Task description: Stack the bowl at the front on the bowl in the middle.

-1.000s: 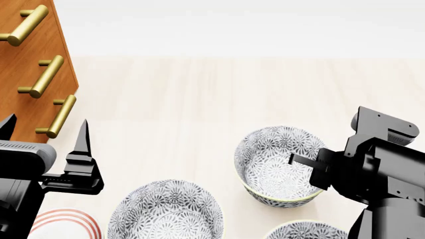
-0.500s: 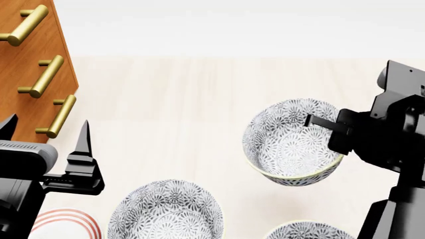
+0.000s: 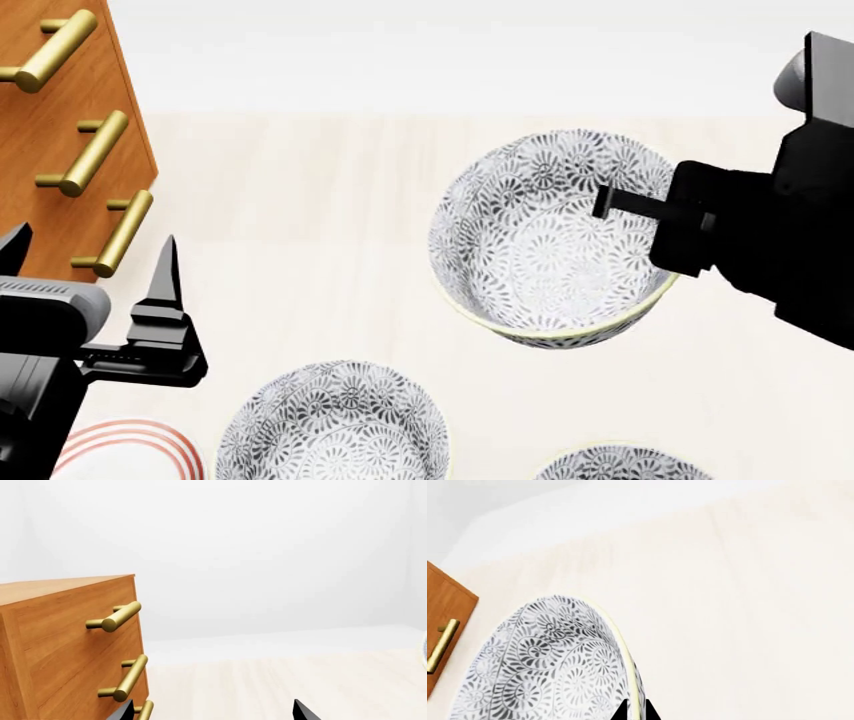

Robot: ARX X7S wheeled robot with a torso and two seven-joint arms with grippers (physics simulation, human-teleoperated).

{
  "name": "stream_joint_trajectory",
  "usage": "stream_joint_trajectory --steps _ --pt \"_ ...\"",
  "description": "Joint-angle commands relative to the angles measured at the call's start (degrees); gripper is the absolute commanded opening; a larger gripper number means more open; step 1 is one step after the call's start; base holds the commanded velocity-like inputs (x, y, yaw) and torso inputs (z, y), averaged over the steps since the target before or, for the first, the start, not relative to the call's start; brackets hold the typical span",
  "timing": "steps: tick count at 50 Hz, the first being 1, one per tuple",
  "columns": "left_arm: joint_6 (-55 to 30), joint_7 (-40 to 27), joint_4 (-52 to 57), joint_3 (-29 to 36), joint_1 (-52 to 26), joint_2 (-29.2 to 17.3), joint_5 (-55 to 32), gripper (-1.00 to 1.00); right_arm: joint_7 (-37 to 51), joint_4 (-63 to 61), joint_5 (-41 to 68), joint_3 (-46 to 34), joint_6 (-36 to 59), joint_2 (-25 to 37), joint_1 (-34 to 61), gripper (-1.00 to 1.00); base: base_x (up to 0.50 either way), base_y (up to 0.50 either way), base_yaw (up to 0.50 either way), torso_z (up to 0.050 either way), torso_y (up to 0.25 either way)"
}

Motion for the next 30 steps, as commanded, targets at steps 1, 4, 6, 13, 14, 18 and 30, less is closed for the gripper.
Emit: stream_joint_trajectory --steps 1,4,6,13,14,18,30 --pt "-0.2 -0.4 0.4 0.1 -0.1 -0.1 -0.4 1.00 12.5 -7.4 23.2 -4.5 -0.3 1.5 -3.0 -1.00 0.00 0.00 0.00 0.000 0.000" --pt "-0.3 -0.5 0.5 0.2 -0.1 -0.2 -0.5 1.00 14.8 -9.1 27.6 -6.4 -0.9 1.5 -3.2 -1.00 0.00 0.00 0.00 0.000 0.000" --pt "-0.3 -0.5 0.5 0.3 -0.2 -0.2 -0.5 1.00 15.7 -10.0 29.4 -7.6 -1.3 1.2 -3.4 -1.00 0.00 0.00 0.00 0.000 0.005" --pt "-0.7 -0.7 0.7 0.2 -0.5 -0.3 -0.8 1.00 14.3 -12.2 28.5 -10.3 -1.2 -0.7 -4.5 -1.00 0.00 0.00 0.00 0.000 0.000" --pt "-0.7 -0.7 0.7 0.2 -0.6 -0.3 -0.9 1.00 14.1 -12.3 28.3 -10.6 -1.2 -0.8 -4.5 -1.00 0.00 0.00 0.00 0.000 0.000" --pt "-0.5 -0.7 0.3 0.2 -0.7 -0.4 -0.9 1.00 12.5 -12.8 26.8 -11.6 -1.3 -1.6 -4.9 -1.00 0.00 0.00 0.00 0.000 0.000" --pt "-0.9 -1.1 1.0 0.2 -0.8 -0.6 -1.4 1.00 -5.1 -13.6 10.7 -14.3 -2.8 -5.1 -9.4 -1.00 0.00 0.00 0.00 0.000 0.000"
